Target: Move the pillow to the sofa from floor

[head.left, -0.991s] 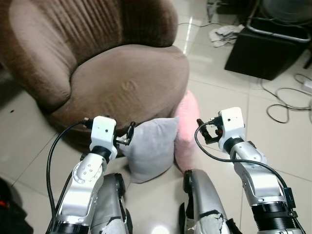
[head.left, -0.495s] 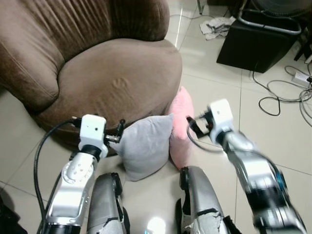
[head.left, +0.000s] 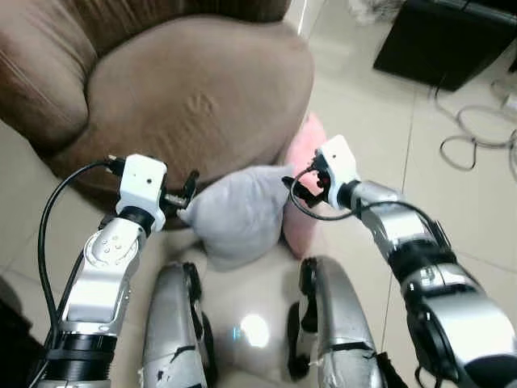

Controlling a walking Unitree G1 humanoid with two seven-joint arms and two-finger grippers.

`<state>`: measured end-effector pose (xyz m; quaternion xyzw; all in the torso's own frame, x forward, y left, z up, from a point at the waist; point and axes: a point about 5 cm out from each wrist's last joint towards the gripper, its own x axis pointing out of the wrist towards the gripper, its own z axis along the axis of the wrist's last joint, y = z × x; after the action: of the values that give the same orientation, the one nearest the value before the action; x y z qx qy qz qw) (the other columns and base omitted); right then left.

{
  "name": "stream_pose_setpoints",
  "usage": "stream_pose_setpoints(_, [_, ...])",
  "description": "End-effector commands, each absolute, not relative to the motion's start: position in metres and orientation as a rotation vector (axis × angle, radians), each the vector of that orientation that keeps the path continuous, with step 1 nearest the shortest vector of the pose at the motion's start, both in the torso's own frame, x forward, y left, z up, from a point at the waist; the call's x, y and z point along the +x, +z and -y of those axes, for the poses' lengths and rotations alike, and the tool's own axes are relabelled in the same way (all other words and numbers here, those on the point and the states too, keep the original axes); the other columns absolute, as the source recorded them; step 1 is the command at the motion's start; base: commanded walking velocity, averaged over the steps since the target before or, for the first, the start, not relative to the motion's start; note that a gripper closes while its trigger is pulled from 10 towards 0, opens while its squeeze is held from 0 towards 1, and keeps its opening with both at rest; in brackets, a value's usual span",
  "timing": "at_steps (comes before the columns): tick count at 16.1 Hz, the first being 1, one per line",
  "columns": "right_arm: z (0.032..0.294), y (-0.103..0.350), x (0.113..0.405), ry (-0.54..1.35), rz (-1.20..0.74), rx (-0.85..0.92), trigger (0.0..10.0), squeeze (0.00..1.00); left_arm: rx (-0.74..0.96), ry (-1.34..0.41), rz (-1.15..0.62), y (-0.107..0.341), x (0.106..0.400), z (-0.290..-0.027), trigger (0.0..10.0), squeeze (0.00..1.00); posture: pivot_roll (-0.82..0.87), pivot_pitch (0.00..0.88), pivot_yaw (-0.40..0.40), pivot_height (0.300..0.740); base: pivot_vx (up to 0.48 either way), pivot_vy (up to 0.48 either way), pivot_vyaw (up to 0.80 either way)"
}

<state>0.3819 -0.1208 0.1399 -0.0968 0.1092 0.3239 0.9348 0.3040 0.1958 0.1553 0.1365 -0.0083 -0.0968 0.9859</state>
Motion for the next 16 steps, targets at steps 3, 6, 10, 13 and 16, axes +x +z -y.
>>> stream_pose_setpoints(3, [0.118, 0.147, 0.385, 0.749, -0.226, -0.216, 10.0, 1.0, 0.273, -0.228, -0.01, 0.157, 0.299, -0.195, 10.0, 0.0, 0.06, 0.424, -0.065, 0.543, 0.0, 0.0, 0.0])
stream_pose_setpoints(6, [0.116, 0.151, 0.389, 0.793, -0.248, -0.281, 10.0, 1.0, 0.273, -0.247, -0.02, 0.158, 0.295, -0.194, 10.0, 0.0, 0.09, 0.452, -0.063, 0.543, 0.0, 0.0, 0.0])
stream_pose_setpoints(10, [0.113, 0.148, 0.385, 0.926, -0.295, -0.44, 10.0, 1.0, 0.248, -0.344, -0.039, 0.162, 0.278, -0.183, 10.0, 0.0, 0.14, 0.454, -0.04, 0.543, 0.0, 0.0, 0.0])
stream_pose_setpoints(13, [0.115, 0.147, 0.386, 0.902, -0.294, -0.637, 10.0, 1.0, 0.256, -0.35, -0.056, 0.161, 0.271, -0.184, 10.0, 0.0, 0.15, 0.462, -0.037, 0.543, 0.0, 0.0, 0.0])
stream_pose_setpoints(16, [0.117, 0.148, 0.391, 0.813, -0.272, -0.794, 10.0, 1.0, 0.255, -0.357, -0.07, 0.162, 0.265, -0.182, 10.0, 0.0, 0.16, 0.462, -0.029, 0.543, 0.0, 0.0, 0.0])
